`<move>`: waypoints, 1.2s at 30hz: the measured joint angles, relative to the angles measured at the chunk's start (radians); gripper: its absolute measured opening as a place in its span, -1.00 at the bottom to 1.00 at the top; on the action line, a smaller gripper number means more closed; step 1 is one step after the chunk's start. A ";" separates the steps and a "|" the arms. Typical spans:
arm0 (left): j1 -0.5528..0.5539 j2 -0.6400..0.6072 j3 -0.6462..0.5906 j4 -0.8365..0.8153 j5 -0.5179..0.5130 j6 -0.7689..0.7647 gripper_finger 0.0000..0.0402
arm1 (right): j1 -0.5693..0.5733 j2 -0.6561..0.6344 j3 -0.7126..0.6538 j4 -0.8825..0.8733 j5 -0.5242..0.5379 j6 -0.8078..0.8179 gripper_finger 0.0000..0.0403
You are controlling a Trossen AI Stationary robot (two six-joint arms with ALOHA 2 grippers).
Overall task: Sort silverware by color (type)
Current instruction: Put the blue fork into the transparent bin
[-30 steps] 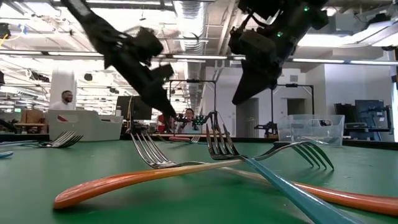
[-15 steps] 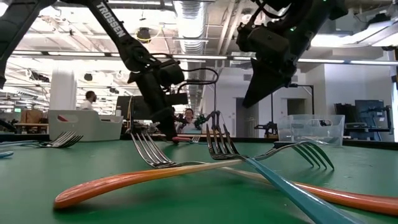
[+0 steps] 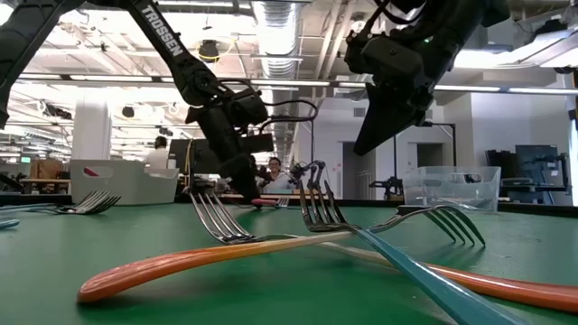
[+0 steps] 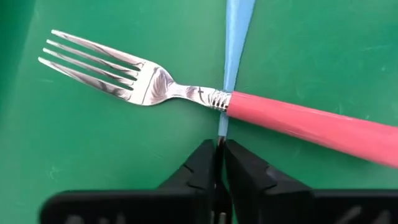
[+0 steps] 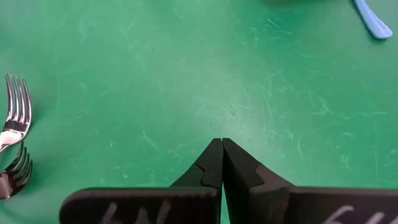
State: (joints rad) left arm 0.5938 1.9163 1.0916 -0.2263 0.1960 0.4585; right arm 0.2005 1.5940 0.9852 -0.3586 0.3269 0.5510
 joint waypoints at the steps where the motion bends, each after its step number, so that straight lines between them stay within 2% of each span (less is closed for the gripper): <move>1: 0.000 0.000 0.000 -0.011 0.003 -0.014 -0.95 | 0.000 0.000 0.000 0.000 0.000 0.000 -0.89; 4: -0.006 0.000 0.003 -0.043 -0.001 -0.075 -0.97 | 0.000 0.000 0.000 0.005 0.001 0.005 -0.89; 7: -0.032 -0.024 0.004 -0.118 -0.086 -0.175 -0.99 | 0.006 0.000 0.000 0.013 0.037 0.075 -0.89; 10: -0.090 -0.082 -0.004 -0.237 -0.283 -0.248 -0.99 | 0.028 -0.017 0.000 0.034 0.105 0.132 -0.89; 14: -0.211 -0.205 -0.002 -0.324 -0.630 -0.300 -1.00 | 0.051 -0.029 0.001 0.055 0.175 0.188 -0.86; 16: -0.269 -0.260 -0.002 -0.373 -0.725 -0.327 -1.00 | 0.052 -0.029 0.001 0.055 0.185 0.218 -0.84; 21: -0.388 -0.387 -0.003 -0.413 -0.731 -0.423 -1.00 | 0.032 -0.014 0.000 0.052 0.213 0.300 -0.77; 26: -0.490 -0.469 -0.002 -0.383 -0.747 -0.510 -1.00 | 0.013 0.004 -0.003 0.120 0.303 0.311 -0.68; 31: -0.589 -0.470 -0.002 -0.301 -0.799 -0.541 -1.00 | -0.015 0.002 0.000 0.288 0.331 0.229 -0.51; 36: -0.672 -0.457 -0.046 -0.124 -0.843 -0.526 -1.00 | -0.028 0.002 0.000 0.454 0.331 0.122 -0.29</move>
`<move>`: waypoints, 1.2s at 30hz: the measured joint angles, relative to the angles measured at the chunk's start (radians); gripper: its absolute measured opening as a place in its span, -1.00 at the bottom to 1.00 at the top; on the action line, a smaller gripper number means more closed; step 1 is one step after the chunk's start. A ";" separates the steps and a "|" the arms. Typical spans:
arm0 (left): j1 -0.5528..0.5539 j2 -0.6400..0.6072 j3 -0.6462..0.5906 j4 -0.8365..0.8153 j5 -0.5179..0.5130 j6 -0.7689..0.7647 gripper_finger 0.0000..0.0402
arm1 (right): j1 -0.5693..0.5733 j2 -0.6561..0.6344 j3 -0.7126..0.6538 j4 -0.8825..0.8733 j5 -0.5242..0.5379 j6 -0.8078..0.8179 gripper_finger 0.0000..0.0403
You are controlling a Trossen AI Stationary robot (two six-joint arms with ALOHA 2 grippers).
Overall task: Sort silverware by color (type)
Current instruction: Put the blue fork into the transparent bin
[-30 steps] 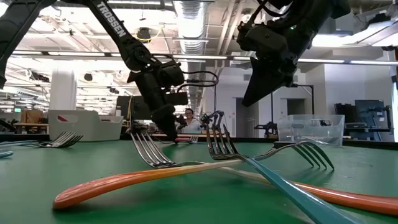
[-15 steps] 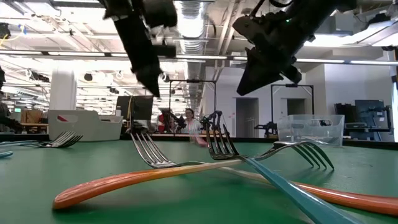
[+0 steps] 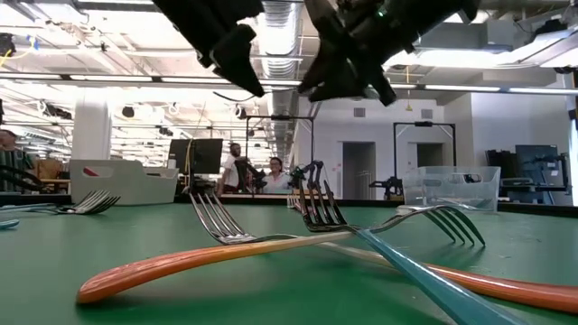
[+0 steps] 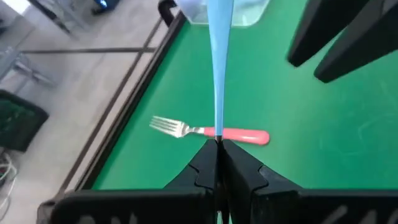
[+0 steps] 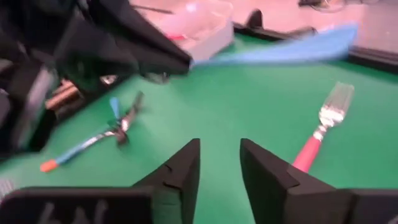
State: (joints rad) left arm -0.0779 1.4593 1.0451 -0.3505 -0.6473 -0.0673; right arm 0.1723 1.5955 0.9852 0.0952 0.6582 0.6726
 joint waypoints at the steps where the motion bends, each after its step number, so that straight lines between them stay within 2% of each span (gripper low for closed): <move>1: -0.012 0.000 -0.013 0.043 -0.001 0.002 -1.00 | -0.002 0.000 0.000 0.022 0.000 -0.012 -0.25; 7: -0.080 0.000 -0.070 0.245 -0.094 -0.002 -1.00 | -0.012 0.000 0.000 0.151 0.001 -0.043 -0.05; 12: -0.116 0.000 -0.092 0.316 -0.103 0.019 -1.00 | -0.019 0.000 0.000 0.243 0.029 -0.100 -0.07; 16: -0.134 0.000 -0.092 0.315 -0.146 0.026 -1.00 | -0.032 0.000 0.000 0.248 0.011 -0.101 -0.27; 22: -0.135 0.000 -0.093 0.310 -0.112 0.031 -0.99 | -0.029 -0.001 0.002 0.254 -0.020 -0.162 -0.87; 26: -0.124 0.000 -0.093 0.308 -0.064 0.021 -0.93 | -0.031 -0.001 0.002 0.234 -0.018 -0.231 -0.91; 29: -0.124 -0.002 -0.093 0.273 -0.053 0.010 -0.85 | -0.055 -0.028 0.011 0.044 0.005 -0.262 -0.92; 33: -0.123 -0.002 -0.093 0.161 -0.053 -0.061 -0.73 | -0.111 -0.121 0.075 -0.354 0.063 -0.205 -0.93; 36: -0.123 -0.002 -0.123 0.128 -0.066 -0.129 -0.64 | -0.182 -0.194 0.134 -0.652 0.063 -0.195 -0.93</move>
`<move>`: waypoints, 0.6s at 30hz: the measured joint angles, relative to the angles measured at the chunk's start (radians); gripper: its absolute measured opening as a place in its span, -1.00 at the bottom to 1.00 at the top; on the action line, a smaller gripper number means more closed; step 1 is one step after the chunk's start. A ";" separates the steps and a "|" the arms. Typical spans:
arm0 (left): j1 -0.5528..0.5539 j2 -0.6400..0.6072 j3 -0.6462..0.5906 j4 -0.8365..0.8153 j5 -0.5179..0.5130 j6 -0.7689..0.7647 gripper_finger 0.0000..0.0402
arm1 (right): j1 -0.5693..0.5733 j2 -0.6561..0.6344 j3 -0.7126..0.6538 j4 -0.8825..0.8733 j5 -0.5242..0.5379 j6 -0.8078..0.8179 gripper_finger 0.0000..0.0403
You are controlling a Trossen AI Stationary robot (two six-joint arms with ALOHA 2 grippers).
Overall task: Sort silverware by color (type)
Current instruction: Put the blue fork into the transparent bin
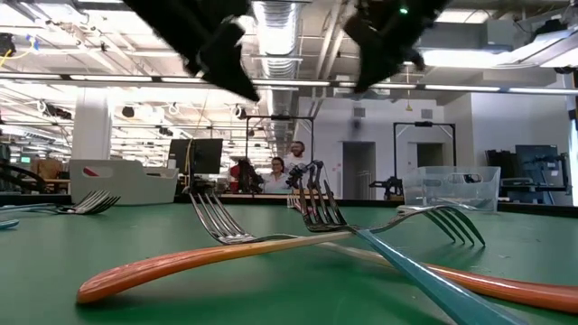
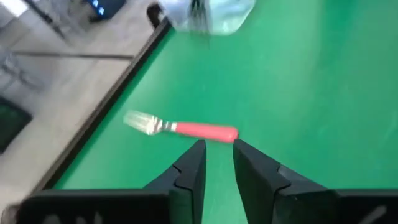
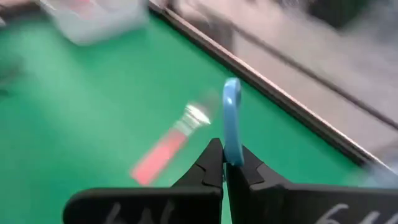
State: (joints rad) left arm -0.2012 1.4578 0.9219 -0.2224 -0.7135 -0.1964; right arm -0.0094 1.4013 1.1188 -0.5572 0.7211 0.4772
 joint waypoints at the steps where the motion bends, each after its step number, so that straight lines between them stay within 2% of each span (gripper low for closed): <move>1: 0.000 0.000 -0.017 0.001 -0.007 -0.020 -0.62 | -0.036 -0.019 0.017 -0.100 -0.006 0.002 -0.93; 4: 0.000 0.000 -0.061 0.011 -0.033 -0.078 -0.57 | -0.174 -0.066 0.065 -0.341 -0.061 0.004 -0.93; 7: 0.004 0.000 -0.092 0.012 -0.035 -0.128 -0.56 | -0.328 -0.086 0.074 -0.483 -0.097 -0.045 -0.93; 12: 0.007 0.000 -0.107 0.012 -0.033 -0.155 -0.55 | -0.541 -0.057 0.071 -0.552 -0.154 -0.177 -0.93; 16: 0.007 0.000 -0.107 0.011 -0.028 -0.156 -0.55 | -0.652 0.014 0.054 -0.557 -0.292 -0.240 -0.92; 18: 0.004 0.000 -0.107 0.008 -0.030 -0.157 -0.55 | -0.686 0.058 0.040 -0.559 -0.349 -0.248 -0.84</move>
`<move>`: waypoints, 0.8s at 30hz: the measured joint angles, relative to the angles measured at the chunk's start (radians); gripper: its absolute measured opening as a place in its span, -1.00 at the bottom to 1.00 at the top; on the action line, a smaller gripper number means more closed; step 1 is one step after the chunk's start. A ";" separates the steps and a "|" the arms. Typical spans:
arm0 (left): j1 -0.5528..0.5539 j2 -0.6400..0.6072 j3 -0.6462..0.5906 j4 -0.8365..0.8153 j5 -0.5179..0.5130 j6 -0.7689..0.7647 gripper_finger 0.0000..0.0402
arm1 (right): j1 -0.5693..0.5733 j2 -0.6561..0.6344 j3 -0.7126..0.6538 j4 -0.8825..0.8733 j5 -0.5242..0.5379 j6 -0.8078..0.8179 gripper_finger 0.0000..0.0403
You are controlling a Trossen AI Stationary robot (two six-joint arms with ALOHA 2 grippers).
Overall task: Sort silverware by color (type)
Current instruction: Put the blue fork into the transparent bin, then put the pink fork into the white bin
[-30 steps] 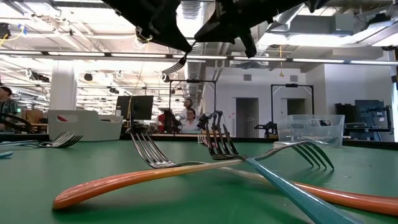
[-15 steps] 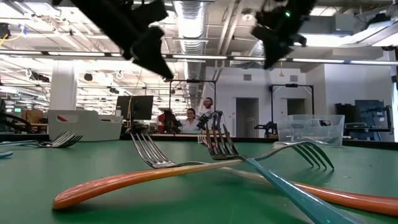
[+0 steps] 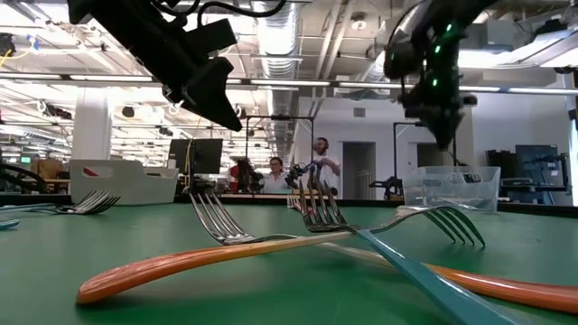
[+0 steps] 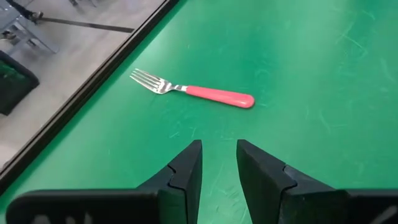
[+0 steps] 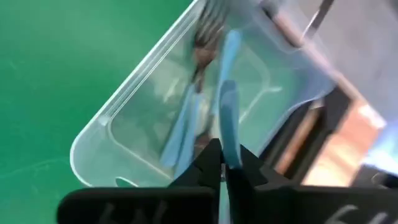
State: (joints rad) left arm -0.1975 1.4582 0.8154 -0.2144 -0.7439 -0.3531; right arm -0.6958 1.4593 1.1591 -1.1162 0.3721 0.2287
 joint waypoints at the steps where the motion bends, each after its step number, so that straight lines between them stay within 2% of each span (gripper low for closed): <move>1: -0.003 0.000 0.000 -0.006 0.004 -0.001 -0.55 | -0.011 0.021 -0.006 0.005 -0.003 -0.002 -0.78; 7: -0.030 -0.012 0.000 -0.110 0.011 -0.060 -0.55 | -0.015 0.087 -0.019 0.053 0.000 -0.027 -0.32; 13: -0.061 -0.067 0.000 -0.280 -0.012 -0.201 -0.55 | 0.038 0.028 -0.018 0.160 0.020 -0.005 0.05; 19: -0.105 -0.118 0.000 -0.533 -0.051 -0.417 -0.55 | 0.201 -0.077 -0.019 0.275 0.021 0.063 0.12; 24: -0.135 -0.112 -0.008 -0.699 0.008 -0.659 -0.55 | 0.388 -0.115 -0.041 0.413 0.021 0.109 0.09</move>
State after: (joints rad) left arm -0.3324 1.3464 0.8077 -0.9135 -0.7356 -1.0121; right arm -0.3077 1.3445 1.1178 -0.7031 0.3935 0.3380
